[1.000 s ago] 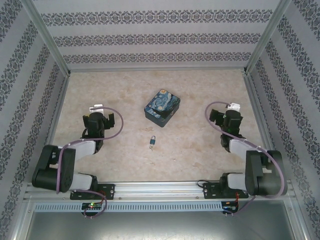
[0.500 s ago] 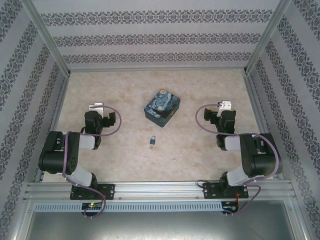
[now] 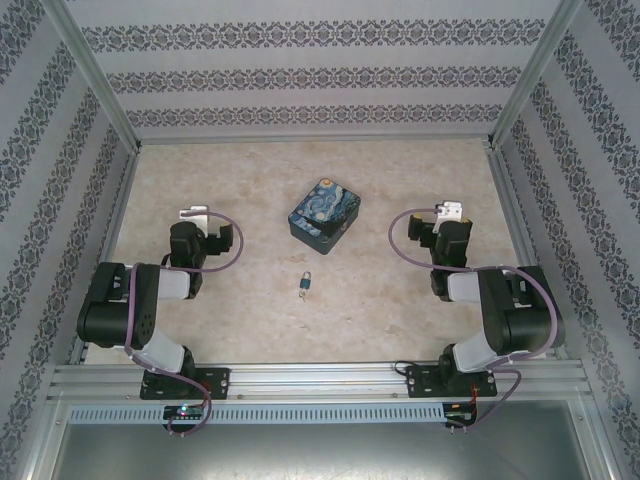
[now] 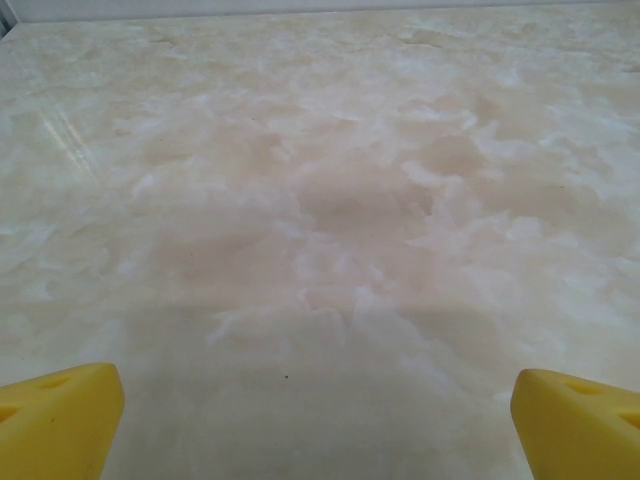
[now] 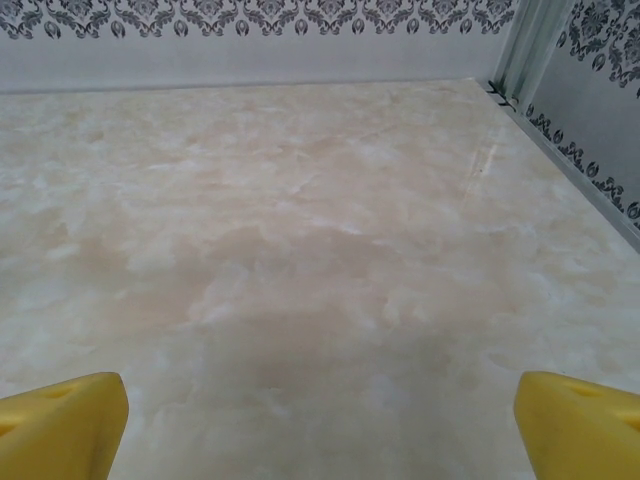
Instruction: Unlock the padlock with the key
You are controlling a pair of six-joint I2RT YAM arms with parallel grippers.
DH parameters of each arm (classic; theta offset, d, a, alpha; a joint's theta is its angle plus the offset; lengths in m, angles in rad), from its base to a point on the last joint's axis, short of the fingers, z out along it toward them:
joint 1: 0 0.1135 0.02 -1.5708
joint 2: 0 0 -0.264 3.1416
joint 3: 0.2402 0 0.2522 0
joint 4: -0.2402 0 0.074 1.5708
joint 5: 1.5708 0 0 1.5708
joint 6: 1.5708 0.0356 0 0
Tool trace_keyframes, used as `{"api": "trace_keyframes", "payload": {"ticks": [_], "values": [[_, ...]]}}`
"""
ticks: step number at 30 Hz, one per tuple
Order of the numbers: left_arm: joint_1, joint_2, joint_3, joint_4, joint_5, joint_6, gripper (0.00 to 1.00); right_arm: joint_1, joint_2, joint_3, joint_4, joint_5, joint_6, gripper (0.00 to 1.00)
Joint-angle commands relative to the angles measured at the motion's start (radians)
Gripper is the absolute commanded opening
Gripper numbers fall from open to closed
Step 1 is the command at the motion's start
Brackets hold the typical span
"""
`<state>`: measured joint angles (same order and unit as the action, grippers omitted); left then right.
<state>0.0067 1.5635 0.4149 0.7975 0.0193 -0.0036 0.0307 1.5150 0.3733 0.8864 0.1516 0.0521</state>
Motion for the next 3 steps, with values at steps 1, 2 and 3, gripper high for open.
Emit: {"api": "trace_keyframes", "payload": {"ticks": [1,2,3], "values": [[0.001,-0.001,0.004,0.025,0.011,-0.001,1.0,-0.024,-0.001,0.024,-0.012,-0.135,-0.018,0.98],[0.001,-0.001,0.004,0.025,0.011,-0.002,1.0,-0.022,-0.003,0.021,-0.006,-0.137,-0.023,0.98],[0.001,0.0,0.004,0.025,0.011,-0.002,1.0,-0.018,-0.007,0.011,0.006,-0.131,-0.028,0.98]]}}
